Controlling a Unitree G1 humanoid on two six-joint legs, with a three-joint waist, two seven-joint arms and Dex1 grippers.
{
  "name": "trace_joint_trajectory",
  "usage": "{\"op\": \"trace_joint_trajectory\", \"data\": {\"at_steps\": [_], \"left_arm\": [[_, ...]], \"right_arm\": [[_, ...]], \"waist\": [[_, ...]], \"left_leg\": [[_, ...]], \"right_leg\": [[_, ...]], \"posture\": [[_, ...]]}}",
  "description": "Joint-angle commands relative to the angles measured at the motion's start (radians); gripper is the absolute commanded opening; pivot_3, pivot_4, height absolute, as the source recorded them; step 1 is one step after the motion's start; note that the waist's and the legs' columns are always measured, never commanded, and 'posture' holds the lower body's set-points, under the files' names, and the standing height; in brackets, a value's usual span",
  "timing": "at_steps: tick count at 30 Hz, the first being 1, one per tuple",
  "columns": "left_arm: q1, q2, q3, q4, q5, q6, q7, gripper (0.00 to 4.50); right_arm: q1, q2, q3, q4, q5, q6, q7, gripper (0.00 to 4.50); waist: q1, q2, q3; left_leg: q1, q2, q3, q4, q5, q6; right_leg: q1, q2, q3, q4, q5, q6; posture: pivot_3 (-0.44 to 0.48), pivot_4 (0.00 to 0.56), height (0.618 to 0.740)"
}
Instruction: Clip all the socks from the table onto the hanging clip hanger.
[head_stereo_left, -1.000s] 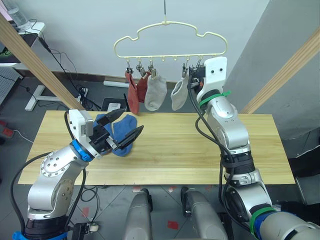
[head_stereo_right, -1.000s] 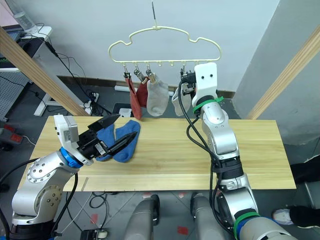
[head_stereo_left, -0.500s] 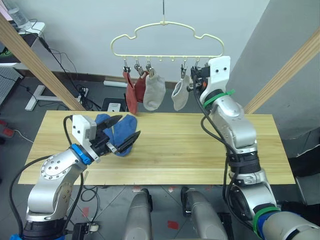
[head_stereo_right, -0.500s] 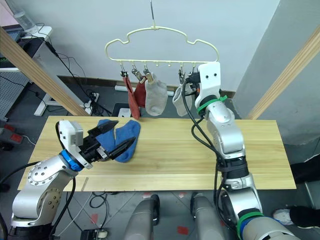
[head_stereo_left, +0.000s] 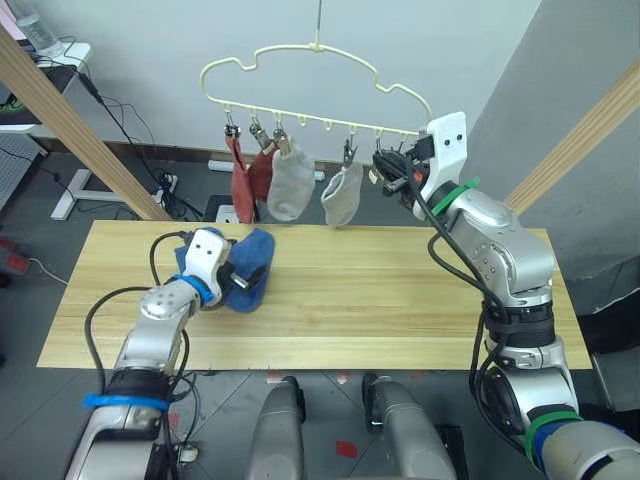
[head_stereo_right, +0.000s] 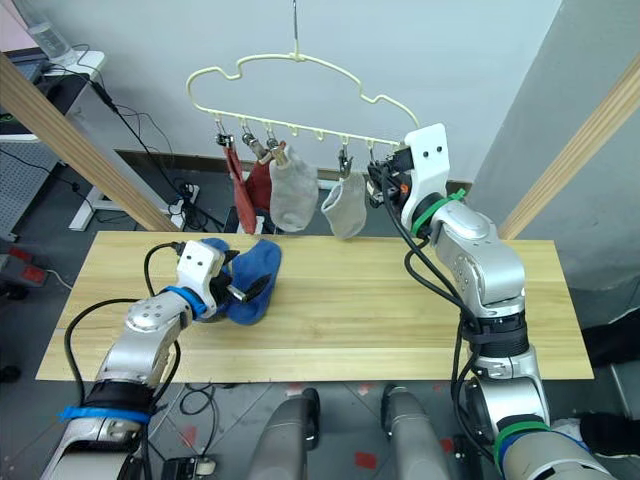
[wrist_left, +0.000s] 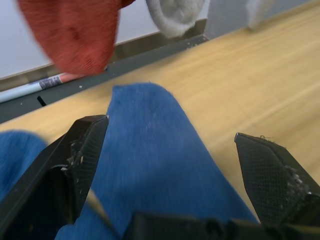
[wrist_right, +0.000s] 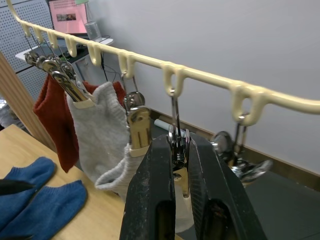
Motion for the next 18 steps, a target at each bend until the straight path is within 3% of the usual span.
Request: {"op": "trace_joint_trajectory", "data": {"at_steps": [1, 8, 12, 18], "left_arm": [[-0.074, -0.012, -0.010, 0.147, 0.037, -0.055, 0.015, 4.50], [-0.144, -0.035, -0.036, 0.332, 0.054, 0.010, -0.053, 4.50], [-0.135, -0.042, -0.038, 0.328, 0.049, 0.046, -0.094, 3.69], [-0.105, -0.047, -0.047, 0.272, 0.056, 0.022, -0.117, 2.02]], "right_arm": [[-0.020, -0.015, -0.023, -0.028, 0.017, 0.008, 0.002, 0.06], [-0.021, -0.016, -0.021, -0.044, 0.024, 0.016, -0.015, 0.06], [-0.026, -0.016, -0.022, -0.038, 0.025, 0.013, -0.021, 0.06], [-0.032, -0.015, -0.023, -0.024, 0.029, 0.008, -0.027, 0.06]], "waist": [[-0.002, 0.000, 0.000], [-0.013, 0.000, 0.000], [-0.016, 0.000, 0.000], [-0.020, 0.000, 0.000]], "left_leg": [[0.000, 0.000, 0.000, 0.000, 0.000, 0.000], [0.000, 0.000, 0.000, 0.000, 0.000, 0.000], [0.000, 0.000, 0.000, 0.001, 0.000, 0.000], [0.001, 0.000, -0.001, 0.003, 0.000, 0.000]], "right_leg": [[0.000, 0.000, 0.000, 0.000, 0.000, 0.000], [0.000, 0.000, 0.000, 0.000, 0.000, 0.000], [0.001, 0.000, 0.000, 0.002, 0.000, 0.000], [0.001, 0.000, 0.000, 0.002, 0.000, 0.000]], "posture": [[-0.004, 0.348, 0.740], [-0.018, 0.349, 0.740], [-0.020, 0.353, 0.740], [-0.015, 0.365, 0.740]]}}
